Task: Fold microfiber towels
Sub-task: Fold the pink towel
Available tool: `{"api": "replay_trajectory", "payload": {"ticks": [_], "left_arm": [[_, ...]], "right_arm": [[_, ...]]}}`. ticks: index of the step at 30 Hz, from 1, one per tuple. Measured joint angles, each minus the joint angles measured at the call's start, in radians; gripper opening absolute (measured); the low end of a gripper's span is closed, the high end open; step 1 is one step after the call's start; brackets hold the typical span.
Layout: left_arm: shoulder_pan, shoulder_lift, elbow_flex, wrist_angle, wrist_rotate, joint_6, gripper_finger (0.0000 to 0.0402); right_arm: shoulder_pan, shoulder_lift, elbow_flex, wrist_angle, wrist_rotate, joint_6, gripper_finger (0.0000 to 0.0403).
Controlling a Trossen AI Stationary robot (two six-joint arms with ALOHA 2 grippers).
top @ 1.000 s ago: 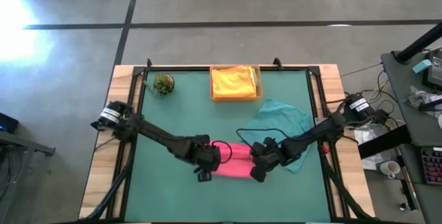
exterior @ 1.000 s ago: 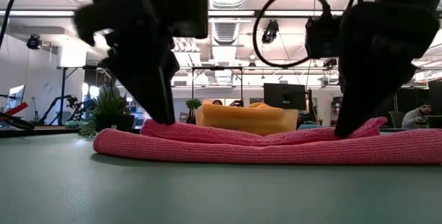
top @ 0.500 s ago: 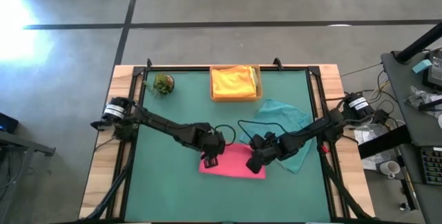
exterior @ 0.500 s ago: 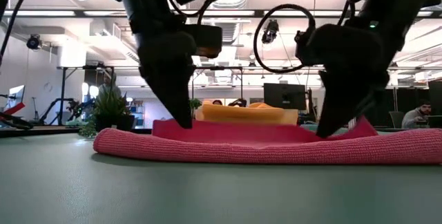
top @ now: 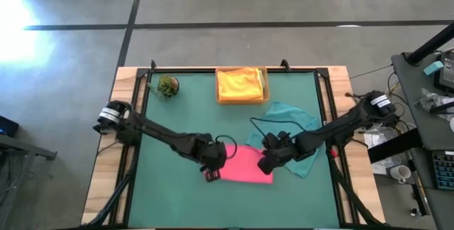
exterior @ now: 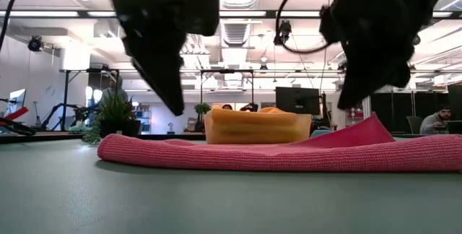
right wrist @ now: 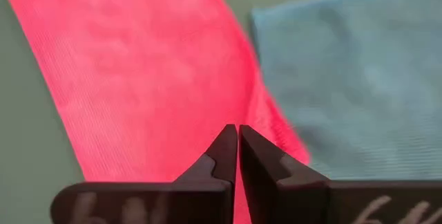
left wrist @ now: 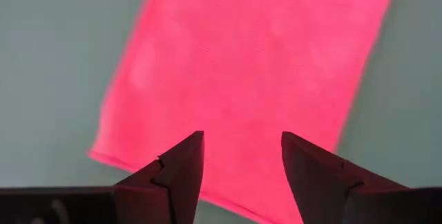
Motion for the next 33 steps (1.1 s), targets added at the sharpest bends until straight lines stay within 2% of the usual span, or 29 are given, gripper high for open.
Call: {"api": "replay_trajectory", "payload": {"ticks": [7, 18, 25, 33], "left_arm": [[-0.086, 0.038, -0.01, 0.06, 0.001, -0.12, 0.0178], [-0.099, 0.089, -0.014, 0.091, 0.001, -0.149, 0.0171], [-0.094, 0.095, -0.043, 0.09, -0.004, -0.121, 0.011], [-0.073, 0.093, -0.082, 0.047, -0.014, -0.049, 0.0033]], "right_arm": [[0.056, -0.051, 0.0, 0.02, 0.019, 0.024, 0.0009], [0.118, 0.121, 0.0, 0.032, -0.005, 0.106, 0.0009], [0.111, 0.182, 0.0, 0.06, -0.02, 0.16, 0.0009], [0.124, 0.183, 0.0, 0.204, -0.153, 0.135, 0.0009]]}}
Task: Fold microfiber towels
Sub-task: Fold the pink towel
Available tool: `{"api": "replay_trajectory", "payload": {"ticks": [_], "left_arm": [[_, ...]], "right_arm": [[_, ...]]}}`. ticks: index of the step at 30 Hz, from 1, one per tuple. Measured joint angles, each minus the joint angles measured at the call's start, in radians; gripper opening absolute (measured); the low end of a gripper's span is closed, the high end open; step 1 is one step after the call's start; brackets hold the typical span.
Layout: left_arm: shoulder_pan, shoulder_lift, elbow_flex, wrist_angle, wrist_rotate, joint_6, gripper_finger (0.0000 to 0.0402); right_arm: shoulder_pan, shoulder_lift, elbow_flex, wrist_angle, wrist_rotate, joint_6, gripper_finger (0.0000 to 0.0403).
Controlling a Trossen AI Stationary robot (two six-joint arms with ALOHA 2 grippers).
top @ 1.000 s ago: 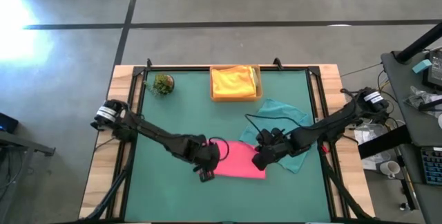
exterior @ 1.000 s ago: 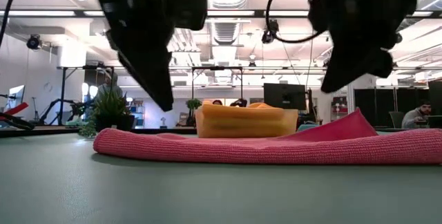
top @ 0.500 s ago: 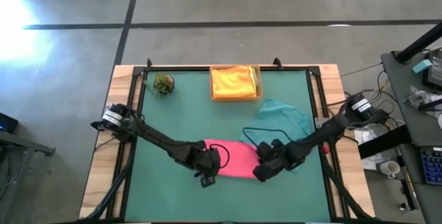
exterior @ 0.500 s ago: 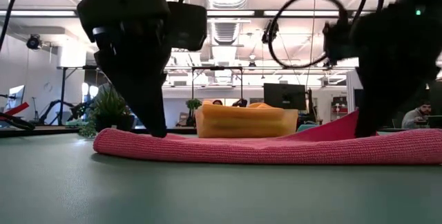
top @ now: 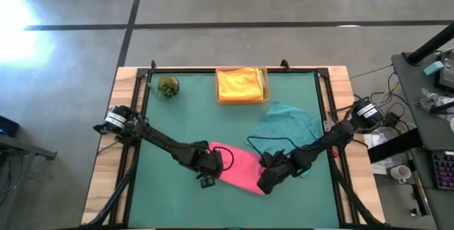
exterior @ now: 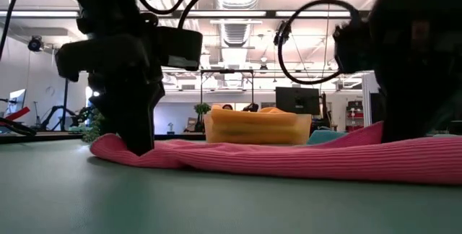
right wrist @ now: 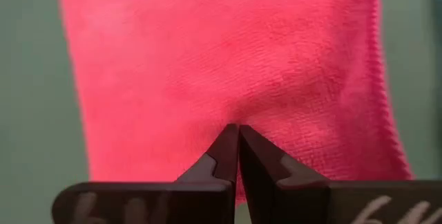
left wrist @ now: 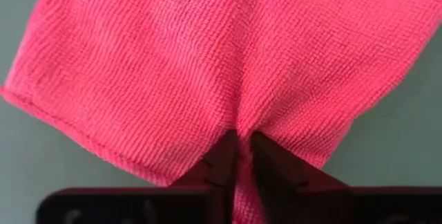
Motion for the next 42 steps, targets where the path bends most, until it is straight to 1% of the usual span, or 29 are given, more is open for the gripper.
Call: {"api": "replay_trajectory", "payload": {"ticks": [2, 4, 6, 14, 17, 20, 25, 27, 30, 32, 34, 37, 40, 42], "left_arm": [[0.007, -0.003, 0.0, -0.021, -0.008, 0.041, 0.002], [0.015, -0.005, 0.005, -0.069, -0.016, 0.082, 0.001], [0.021, -0.008, 0.01, -0.097, -0.017, 0.092, 0.0003], [0.023, -0.036, 0.02, -0.177, 0.017, 0.099, 0.0001], [0.023, -0.058, 0.025, -0.249, 0.016, 0.154, 0.0005], [0.026, -0.083, 0.03, -0.351, -0.009, 0.164, 0.0028], [0.031, -0.12, 0.028, -0.506, -0.066, 0.165, 0.0087], [0.036, -0.128, 0.028, -0.565, -0.069, 0.165, 0.0111], [0.041, -0.138, 0.035, -0.611, -0.053, 0.162, 0.014], [0.041, -0.144, 0.049, -0.579, -0.028, 0.127, 0.0152], [0.032, -0.147, 0.072, -0.498, -0.012, 0.09, 0.0158], [0.008, -0.149, 0.106, -0.291, -0.01, 0.102, 0.0159], [-0.001, -0.149, 0.113, -0.024, -0.011, 0.115, 0.0159], [0.0, -0.141, 0.113, 0.111, -0.015, 0.115, 0.0159]], "right_arm": [[0.0, -0.01, 0.0, 0.032, -0.014, -0.017, 0.0009], [0.0, -0.022, 0.0, 0.027, -0.015, -0.017, 0.0009], [0.001, -0.036, 0.0, 0.006, -0.015, -0.022, 0.0009], [0.001, -0.109, 0.0, -0.11, -0.01, -0.033, 0.0009], [0.001, -0.138, 0.0, -0.145, 0.01, -0.033, 0.0009], [0.001, -0.157, 0.0, -0.147, 0.016, -0.047, 0.0009], [0.003, -0.172, 0.0, -0.148, 0.042, -0.054, 0.0009], [0.004, -0.172, 0.0, -0.146, 0.042, -0.057, 0.0009], [0.005, -0.173, -0.001, -0.147, 0.042, -0.059, 0.0009], [0.005, -0.173, 0.0, -0.147, 0.042, -0.06, 0.0009], [0.005, -0.173, 0.0, -0.146, 0.042, -0.068, 0.0009], [0.005, -0.173, 0.0, -0.146, 0.042, -0.078, 0.0009], [0.005, -0.173, -0.001, -0.146, 0.042, -0.083, 0.0009], [0.005, -0.173, 0.0, -0.146, 0.042, -0.084, 0.0009]]}}
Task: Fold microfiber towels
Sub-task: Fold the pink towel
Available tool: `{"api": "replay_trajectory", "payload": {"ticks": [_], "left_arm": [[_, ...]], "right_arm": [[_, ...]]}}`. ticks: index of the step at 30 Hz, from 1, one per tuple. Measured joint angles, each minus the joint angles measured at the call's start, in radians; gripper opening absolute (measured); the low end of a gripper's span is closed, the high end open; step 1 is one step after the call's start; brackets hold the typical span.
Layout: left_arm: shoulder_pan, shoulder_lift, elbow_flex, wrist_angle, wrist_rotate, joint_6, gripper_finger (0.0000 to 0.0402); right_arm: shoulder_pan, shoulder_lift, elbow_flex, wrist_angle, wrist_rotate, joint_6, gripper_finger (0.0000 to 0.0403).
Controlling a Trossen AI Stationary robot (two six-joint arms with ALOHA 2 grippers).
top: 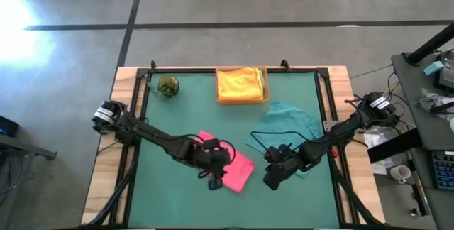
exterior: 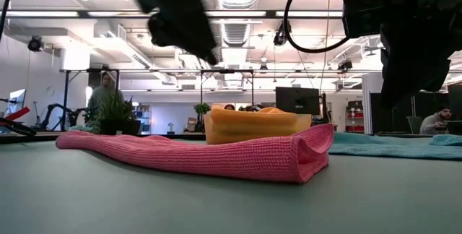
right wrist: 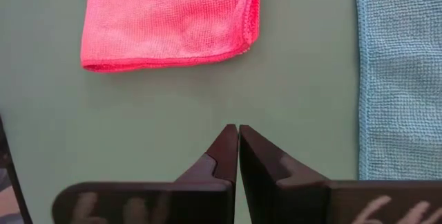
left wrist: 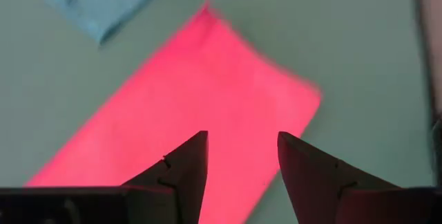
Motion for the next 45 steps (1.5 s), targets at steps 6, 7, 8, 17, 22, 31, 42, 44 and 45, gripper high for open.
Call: {"api": "replay_trajectory", "payload": {"ticks": [6, 7, 8, 17, 22, 31, 42, 44, 45], "left_arm": [[0.0, 0.035, -0.001, 0.153, -0.052, -0.008, 0.016], [0.0, 0.041, -0.001, 0.19, -0.052, -0.018, 0.016], [0.0, 0.048, -0.001, 0.217, -0.051, -0.028, 0.016], [-0.013, 0.164, -0.001, 0.3, -0.073, -0.043, 0.016], [-0.03, 0.197, -0.002, 0.302, -0.074, -0.082, 0.016], [-0.05, 0.238, -0.018, 0.288, -0.032, -0.086, 0.016], [-0.072, 0.252, -0.015, 0.122, 0.002, -0.116, 0.016], [-0.073, 0.243, -0.015, 0.053, 0.005, -0.085, 0.016], [-0.074, 0.238, -0.014, 0.019, 0.007, -0.068, 0.016]], "right_arm": [[0.0, 0.0, 0.0, 0.0, 0.0, -0.001, 0.0009], [0.0, 0.0, 0.0, 0.001, 0.0, -0.001, 0.0009], [0.0, 0.0, 0.0, 0.002, 0.0, -0.001, 0.0009], [0.0, 0.0, -0.001, 0.004, 0.0, -0.001, 0.0009], [0.0, 0.0, -0.001, 0.001, 0.0, 0.0, 0.0009], [0.0, 0.0, -0.001, 0.002, 0.0, 0.007, 0.0009], [0.0, 0.0, -0.001, 0.002, 0.0, 0.006, 0.0009], [0.0, 0.0, -0.001, 0.002, 0.0, 0.006, 0.0009], [0.0, 0.0, -0.001, 0.002, 0.0, 0.006, 0.0009]]}}
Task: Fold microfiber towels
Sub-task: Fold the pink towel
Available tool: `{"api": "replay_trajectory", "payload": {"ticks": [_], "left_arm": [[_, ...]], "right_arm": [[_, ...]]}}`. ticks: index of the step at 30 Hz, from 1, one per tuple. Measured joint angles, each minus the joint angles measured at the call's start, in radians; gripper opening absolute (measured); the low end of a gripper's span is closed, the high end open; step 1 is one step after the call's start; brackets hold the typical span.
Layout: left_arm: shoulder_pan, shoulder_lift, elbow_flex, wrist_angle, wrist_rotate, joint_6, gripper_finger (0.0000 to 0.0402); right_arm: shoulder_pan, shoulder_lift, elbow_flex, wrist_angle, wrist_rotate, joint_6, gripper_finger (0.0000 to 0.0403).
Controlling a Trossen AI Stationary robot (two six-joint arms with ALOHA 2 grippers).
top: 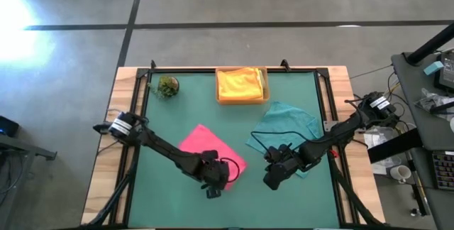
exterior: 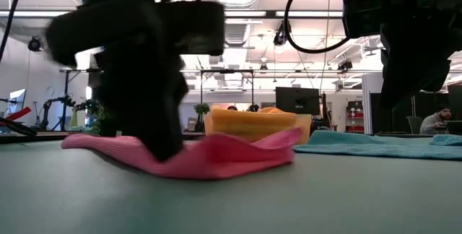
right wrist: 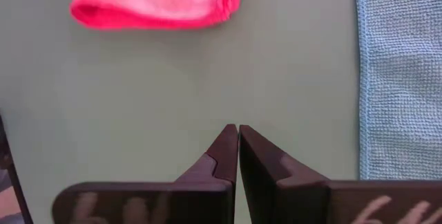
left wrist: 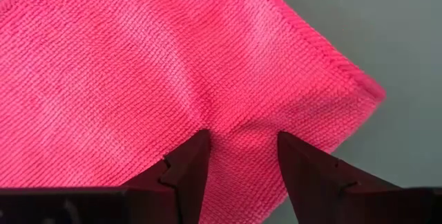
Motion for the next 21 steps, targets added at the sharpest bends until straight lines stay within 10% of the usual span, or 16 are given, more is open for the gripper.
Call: {"api": "replay_trajectory", "payload": {"ticks": [21], "left_arm": [[-0.037, -0.094, -0.002, -0.523, 0.185, 0.334, 0.016]], "right_arm": [[0.0, 0.0, 0.0, 0.0, 0.0, -0.002, 0.0009]]}}
